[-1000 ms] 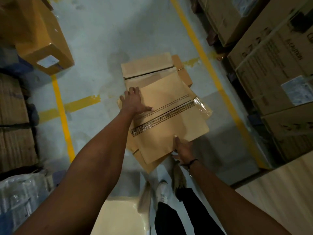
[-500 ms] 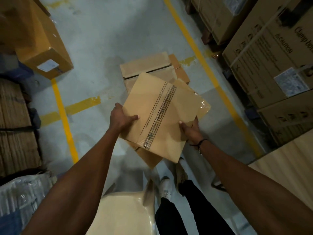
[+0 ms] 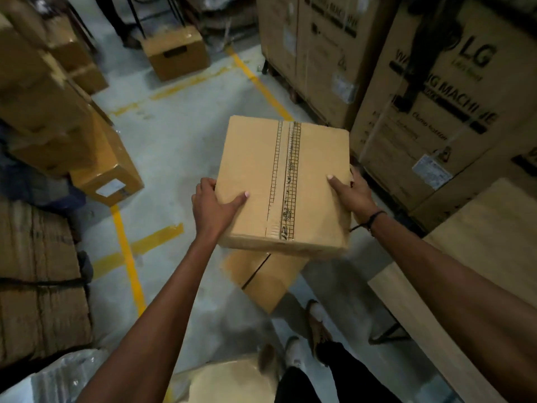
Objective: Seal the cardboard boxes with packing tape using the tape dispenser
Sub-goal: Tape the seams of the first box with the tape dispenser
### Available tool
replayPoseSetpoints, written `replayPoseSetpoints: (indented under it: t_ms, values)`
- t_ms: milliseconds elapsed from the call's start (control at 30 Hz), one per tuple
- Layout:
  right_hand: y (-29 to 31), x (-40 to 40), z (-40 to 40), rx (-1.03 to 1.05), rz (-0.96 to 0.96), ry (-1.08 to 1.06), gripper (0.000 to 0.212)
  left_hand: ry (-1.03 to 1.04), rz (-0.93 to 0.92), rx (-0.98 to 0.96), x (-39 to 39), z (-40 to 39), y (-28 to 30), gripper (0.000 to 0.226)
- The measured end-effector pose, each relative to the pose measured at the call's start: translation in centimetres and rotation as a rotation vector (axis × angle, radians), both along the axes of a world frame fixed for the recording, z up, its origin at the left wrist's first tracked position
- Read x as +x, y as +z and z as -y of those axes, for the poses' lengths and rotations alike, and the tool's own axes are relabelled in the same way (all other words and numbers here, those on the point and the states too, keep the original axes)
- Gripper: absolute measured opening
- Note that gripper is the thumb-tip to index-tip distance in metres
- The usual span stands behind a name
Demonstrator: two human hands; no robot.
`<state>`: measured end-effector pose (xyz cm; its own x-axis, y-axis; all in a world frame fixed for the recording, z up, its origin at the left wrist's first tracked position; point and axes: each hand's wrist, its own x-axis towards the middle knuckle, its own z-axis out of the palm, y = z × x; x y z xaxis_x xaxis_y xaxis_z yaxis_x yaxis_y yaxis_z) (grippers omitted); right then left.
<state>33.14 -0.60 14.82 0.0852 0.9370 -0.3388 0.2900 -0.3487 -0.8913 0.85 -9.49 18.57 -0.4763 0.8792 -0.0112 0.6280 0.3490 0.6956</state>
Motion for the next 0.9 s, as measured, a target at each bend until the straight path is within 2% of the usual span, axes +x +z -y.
replayPoseSetpoints:
  t_ms: [100,267,400,733,900]
  values:
    - [5.7,4.7,2.0,0.069,0.010,-0.073,0.088,-0.084,0.019,0.077,3.7,0.3,4.4,0.070]
    - [14.2,13.6,8.6,0.161,0.080,-0.254,0.070,-0.251,0.085,0.179,12.2,0.7,9.6,0.067]
    - [17.5,21.4,15.6,0.137,0.161,-0.498,0.073,-0.458,0.140,0.171,20.7,1.0,12.1,0.065]
    - [15.9,37.3,37.6,0.095,0.158,-1.042,0.074,-1.022,0.157,-0.032,45.8,5.3,10.4,0.073]
    - [13.5,42.7,47.1,0.075,0.162,-1.248,0.076,-1.239,0.135,-0.113,57.4,10.6,9.0,0.062]
